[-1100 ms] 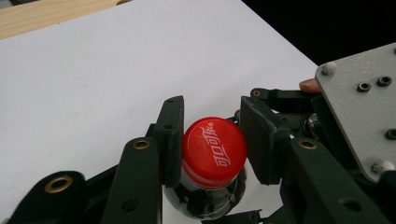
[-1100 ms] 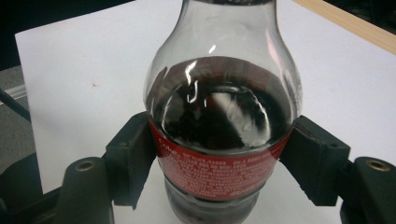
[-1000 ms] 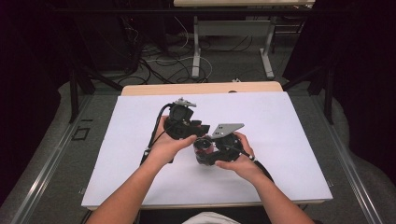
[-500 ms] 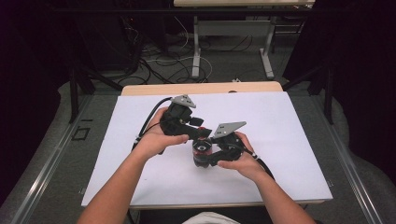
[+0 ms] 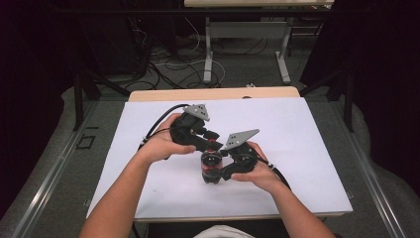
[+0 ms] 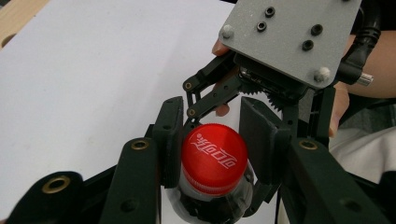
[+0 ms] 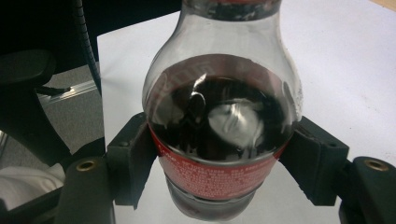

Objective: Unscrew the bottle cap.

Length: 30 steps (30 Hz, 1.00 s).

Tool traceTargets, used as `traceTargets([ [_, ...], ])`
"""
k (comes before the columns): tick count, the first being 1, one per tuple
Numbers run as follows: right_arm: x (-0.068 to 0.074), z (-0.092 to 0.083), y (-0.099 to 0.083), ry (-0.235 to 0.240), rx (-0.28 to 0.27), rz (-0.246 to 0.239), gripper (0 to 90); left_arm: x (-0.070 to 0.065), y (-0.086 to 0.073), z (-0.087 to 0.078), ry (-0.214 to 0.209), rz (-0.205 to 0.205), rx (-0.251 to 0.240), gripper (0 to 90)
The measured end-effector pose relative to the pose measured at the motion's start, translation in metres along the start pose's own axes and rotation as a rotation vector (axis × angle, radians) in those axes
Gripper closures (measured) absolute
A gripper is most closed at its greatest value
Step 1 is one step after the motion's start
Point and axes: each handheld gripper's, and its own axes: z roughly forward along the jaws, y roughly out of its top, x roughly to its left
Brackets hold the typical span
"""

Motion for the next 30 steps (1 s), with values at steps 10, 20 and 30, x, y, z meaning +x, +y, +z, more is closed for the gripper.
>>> traceTargets([
  [10,-0.002,0.0,0.0,-0.116,-0.004,0.02,30.2,-0.012,0.004,0.009,0.196,-0.206,-0.047,62.2],
  [20,-0.003,0.0,-0.001,-0.174,-0.012,0.038,30.2,-0.024,0.01,0.018,0.358,-0.366,-0.077,61.9],
  [30,-0.003,-0.003,0.0,-0.14,-0.018,0.031,30.2,-0.007,0.004,-0.006,0.132,-0.193,-0.137,44.7],
])
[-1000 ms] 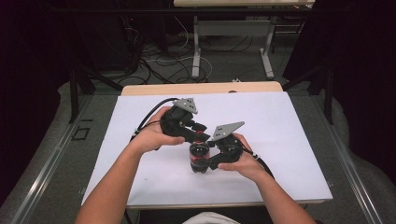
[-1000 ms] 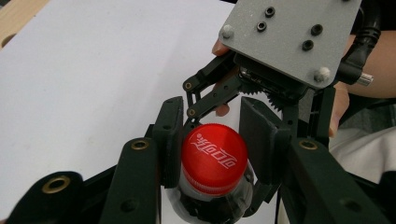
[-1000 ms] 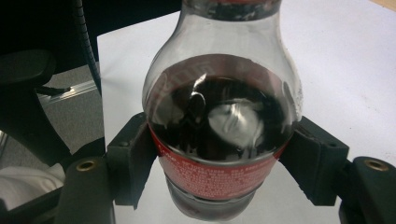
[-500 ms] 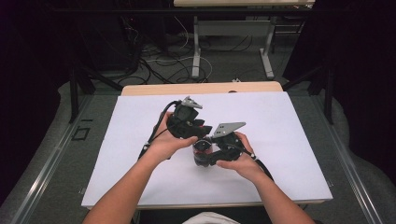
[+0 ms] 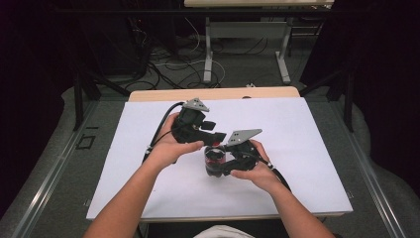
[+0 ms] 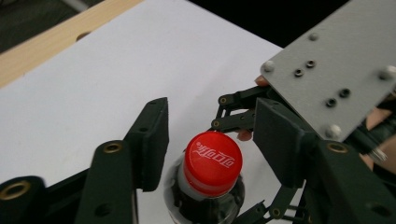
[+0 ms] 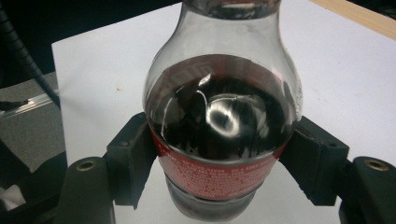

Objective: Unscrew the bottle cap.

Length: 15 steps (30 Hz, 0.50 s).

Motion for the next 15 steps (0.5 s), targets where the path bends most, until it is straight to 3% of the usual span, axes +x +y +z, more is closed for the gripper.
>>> traceTargets([
  [1,0.0,0.0,0.0,0.004,-0.001,-0.002,30.2,0.002,0.0,-0.003,-0.04,0.014,0.02,44.7],
  [3,0.0,0.0,0.0,0.012,-0.003,-0.008,30.2,0.005,-0.003,-0.004,-0.059,0.052,0.041,45.7],
  [6,0.001,0.0,0.001,0.022,-0.006,-0.01,30.2,0.008,-0.006,0.0,-0.031,0.071,0.051,47.7],
  [8,0.001,0.0,0.001,0.023,-0.002,-0.015,30.2,0.01,-0.008,0.003,-0.044,0.035,0.035,49.2],
  [12,0.002,0.001,0.001,0.022,0.002,-0.017,30.2,0.013,-0.009,0.007,-0.074,0.024,0.033,52.0],
  [15,0.002,0.002,0.0,0.019,0.006,-0.019,30.2,0.011,-0.008,0.011,-0.06,0.024,0.022,56.4],
])
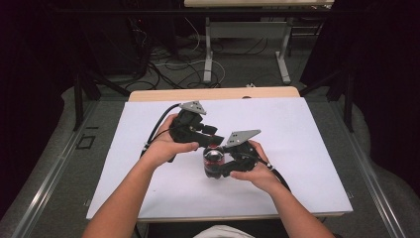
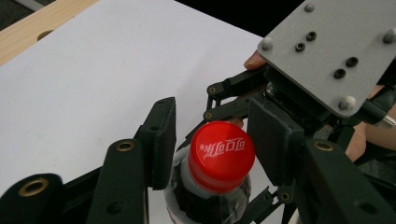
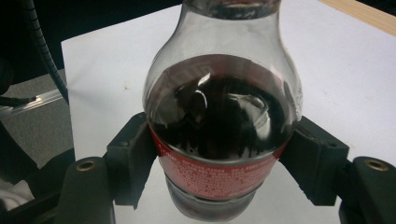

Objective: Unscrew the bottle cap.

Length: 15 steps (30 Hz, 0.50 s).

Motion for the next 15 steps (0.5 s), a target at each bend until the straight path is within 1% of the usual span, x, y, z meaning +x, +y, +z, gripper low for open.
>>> traceTargets([
  [1,0.0,0.0,0.0,-0.006,0.001,0.0,30.2,-0.001,0.001,0.0,-0.002,-0.005,0.015,59.7],
  [2,0.0,0.0,0.0,-0.007,0.002,0.001,30.2,-0.002,0.002,0.002,0.013,-0.001,0.007,61.8],
  [4,0.0,0.001,0.0,-0.009,0.001,0.001,30.2,-0.006,0.003,0.004,0.044,-0.038,0.012,62.0],
  [5,-0.001,0.001,0.0,-0.007,-0.001,0.001,30.2,-0.009,0.004,0.003,0.061,-0.059,0.024,62.2],
  [6,-0.001,0.001,0.0,-0.01,0.0,0.002,30.2,-0.012,0.004,0.004,0.097,-0.073,0.023,62.3],
  [7,-0.001,0.001,-0.001,-0.016,0.0,0.002,30.2,-0.015,0.005,0.006,0.129,-0.103,0.01,62.4],
  [8,0.0,0.001,-0.001,-0.019,0.002,0.009,30.2,-0.016,0.006,0.006,0.156,-0.122,0.027,62.4],
  [9,0.0,0.001,-0.001,-0.023,0.002,0.008,30.2,-0.019,0.007,0.006,0.192,-0.166,0.031,62.4],
  [10,0.0,0.001,0.0,-0.031,0.016,-0.001,30.2,-0.022,0.007,0.007,0.221,-0.189,0.024,62.5],
  [11,0.0,0.001,0.0,-0.036,0.017,0.0,30.2,-0.024,0.008,0.008,0.246,-0.217,0.027,62.5],
  [12,0.0,0.001,0.0,-0.036,0.017,0.0,30.2,-0.027,0.008,0.01,0.269,-0.257,0.016,62.5],
  [13,0.0,0.002,-0.001,-0.05,0.008,0.008,30.2,-0.028,0.008,0.011,0.281,-0.266,0.015,62.5],
  [14,0.0,0.002,-0.001,-0.047,0.012,0.006,30.2,-0.029,0.008,0.011,0.283,-0.273,0.014,62.5],
  [15,-0.001,0.002,-0.001,-0.049,0.005,0.001,30.2,-0.027,0.008,0.01,0.276,-0.275,0.016,62.1],
])
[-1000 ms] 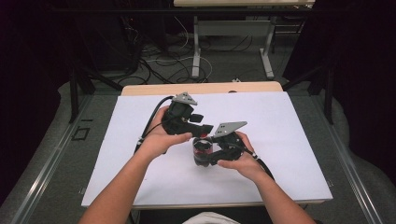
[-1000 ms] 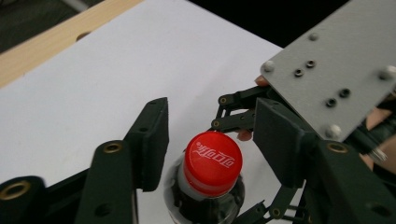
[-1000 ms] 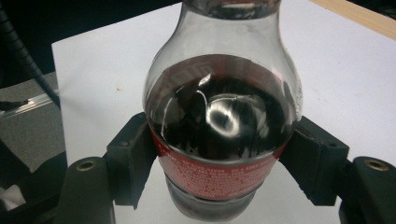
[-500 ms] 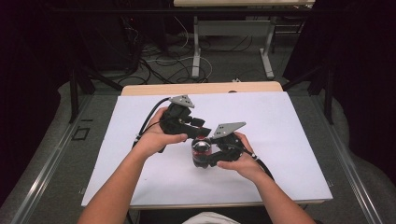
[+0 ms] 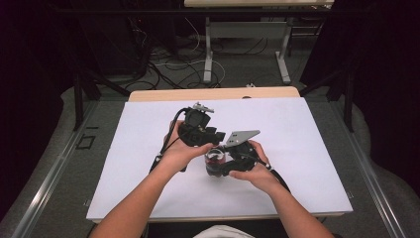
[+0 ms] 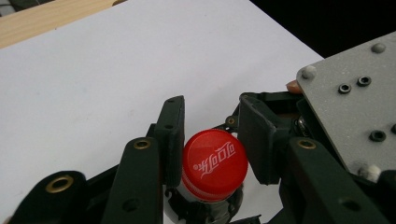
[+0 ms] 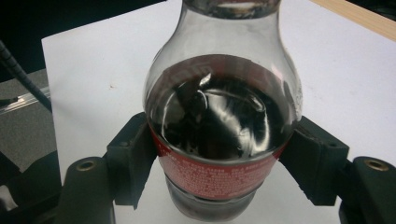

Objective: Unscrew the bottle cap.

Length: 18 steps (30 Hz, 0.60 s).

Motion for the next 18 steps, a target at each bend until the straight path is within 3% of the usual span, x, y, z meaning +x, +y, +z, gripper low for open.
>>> traceTargets([
  [1,0.0,0.0,0.0,0.0,0.0,0.0,30.2,0.002,0.001,0.0,-0.015,0.008,-0.001,62.1],
  [3,-0.001,-0.001,0.0,0.004,-0.006,0.0,30.2,0.007,0.001,-0.002,-0.054,0.038,-0.026,50.5],
  [6,-0.001,-0.002,0.0,0.008,-0.004,0.008,30.2,0.013,0.002,-0.006,-0.112,0.086,-0.06,46.6],
  [11,-0.001,-0.003,0.001,0.02,-0.012,0.01,30.2,0.022,-0.001,-0.013,-0.175,0.17,-0.046,43.8],
  [14,-0.001,-0.004,0.001,0.036,0.005,0.007,30.2,0.026,-0.003,-0.014,-0.174,0.214,-0.025,44.9],
  [18,0.0,-0.002,0.001,0.031,-0.012,0.0,30.2,0.028,-0.003,-0.013,-0.196,0.241,-0.04,45.9],
])
